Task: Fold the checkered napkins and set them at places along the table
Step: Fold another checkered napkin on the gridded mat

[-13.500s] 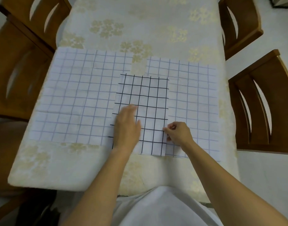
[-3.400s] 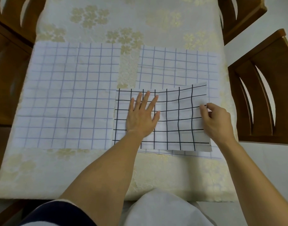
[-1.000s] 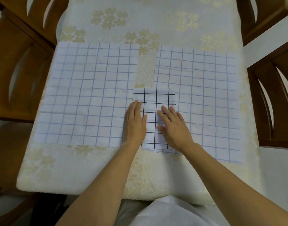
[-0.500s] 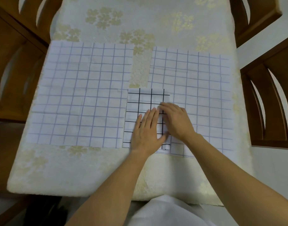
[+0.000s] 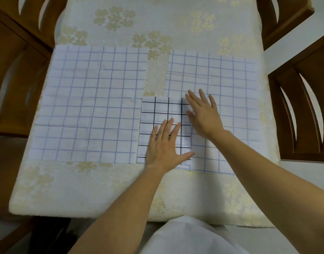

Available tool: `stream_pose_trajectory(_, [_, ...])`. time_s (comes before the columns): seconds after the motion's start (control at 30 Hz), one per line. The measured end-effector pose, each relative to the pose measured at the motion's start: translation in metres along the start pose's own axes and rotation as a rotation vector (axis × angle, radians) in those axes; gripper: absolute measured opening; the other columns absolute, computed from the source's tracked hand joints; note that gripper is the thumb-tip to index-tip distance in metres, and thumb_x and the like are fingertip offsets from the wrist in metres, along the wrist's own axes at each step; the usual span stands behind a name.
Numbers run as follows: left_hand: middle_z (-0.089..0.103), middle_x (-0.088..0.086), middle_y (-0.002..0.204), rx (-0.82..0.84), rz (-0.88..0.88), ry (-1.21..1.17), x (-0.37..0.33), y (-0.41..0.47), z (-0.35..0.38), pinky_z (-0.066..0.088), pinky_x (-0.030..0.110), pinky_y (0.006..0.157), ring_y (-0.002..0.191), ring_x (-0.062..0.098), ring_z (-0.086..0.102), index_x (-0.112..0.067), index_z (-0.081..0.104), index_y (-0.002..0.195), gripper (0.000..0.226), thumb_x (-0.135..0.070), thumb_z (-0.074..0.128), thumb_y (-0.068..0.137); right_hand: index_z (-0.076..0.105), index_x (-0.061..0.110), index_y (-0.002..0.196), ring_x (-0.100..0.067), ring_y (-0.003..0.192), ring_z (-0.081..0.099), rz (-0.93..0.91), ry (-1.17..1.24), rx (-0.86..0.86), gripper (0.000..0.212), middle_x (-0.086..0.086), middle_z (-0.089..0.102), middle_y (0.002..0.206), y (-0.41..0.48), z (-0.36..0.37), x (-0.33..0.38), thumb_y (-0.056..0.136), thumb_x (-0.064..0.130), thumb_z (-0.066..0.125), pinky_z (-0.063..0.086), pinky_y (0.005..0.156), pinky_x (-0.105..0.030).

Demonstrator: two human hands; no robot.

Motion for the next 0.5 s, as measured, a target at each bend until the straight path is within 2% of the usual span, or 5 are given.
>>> stream_pose_trajectory(0.1, [-0.018,0.001,0.169,0.002,0.001,0.011,-0.001,0.0,0.0,-0.004,0.049,0.126,0.154,0.018,-0.022,-0.026,-0.006,0.162,0.113,-0.096,0.023,0.078,0.025,0.021,0.159,-0.028,0.156,0.005,-0.078,-0.06,0.067,0.057,0.002,0.017,0.167,-0.017,0.014,0.007,0.107,0.041,0.033,-0.002,0.125,-0.049])
stream_pose_trajectory(0.27, [-0.023,0.001,0.168,0.011,0.001,0.03,-0.002,0.0,0.0,-0.004,0.05,0.126,0.153,0.018,-0.025,-0.026,-0.009,0.162,0.114,-0.097,0.019,0.077,0.025,0.022,0.159,-0.037,0.155,0.003,0.118,-0.069,0.062,0.057,-0.011,0.011,0.168,-0.011,0.021,-0.014,0.107,0.043,0.036,0.002,0.123,-0.054])
stream_pose_trajectory(0.33, [-0.025,0.0,0.167,0.021,-0.008,0.017,-0.001,0.0,0.0,-0.004,0.051,0.126,0.153,0.018,-0.027,-0.026,-0.009,0.162,0.115,-0.098,0.019,0.077,0.041,0.014,0.151,-0.039,0.147,0.028,0.226,0.046,-0.071,0.052,-0.018,0.031,0.159,-0.012,0.005,-0.014,0.104,0.036,0.049,0.025,0.119,-0.05])
stream_pose_trajectory(0.4, [-0.026,0.0,0.167,0.034,-0.017,0.003,-0.001,0.0,-0.001,-0.006,0.05,0.126,0.152,0.018,-0.028,-0.026,-0.009,0.162,0.116,-0.098,0.018,0.076,0.056,0.012,0.134,-0.033,0.12,0.055,0.345,0.214,-0.171,0.041,-0.015,0.056,0.134,-0.023,-0.007,-0.011,0.101,0.035,0.056,0.045,0.1,-0.045])
stream_pose_trajectory(0.5, [-0.023,0.0,0.168,0.047,-0.01,-0.053,-0.001,0.0,-0.002,-0.009,0.048,0.126,0.153,0.017,-0.026,-0.025,-0.007,0.162,0.114,-0.097,0.018,0.077,0.061,0.017,0.117,-0.022,0.09,0.066,0.524,0.354,0.017,0.034,-0.002,0.07,0.102,-0.044,0.005,-0.007,0.1,0.045,0.056,0.056,0.08,-0.04])
Point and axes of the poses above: each hand's wrist, its own y-axis towards the middle knuckle, its own z-axis out of the palm, x = y × z, the point moved 7 cm from there along y, towards the middle knuckle
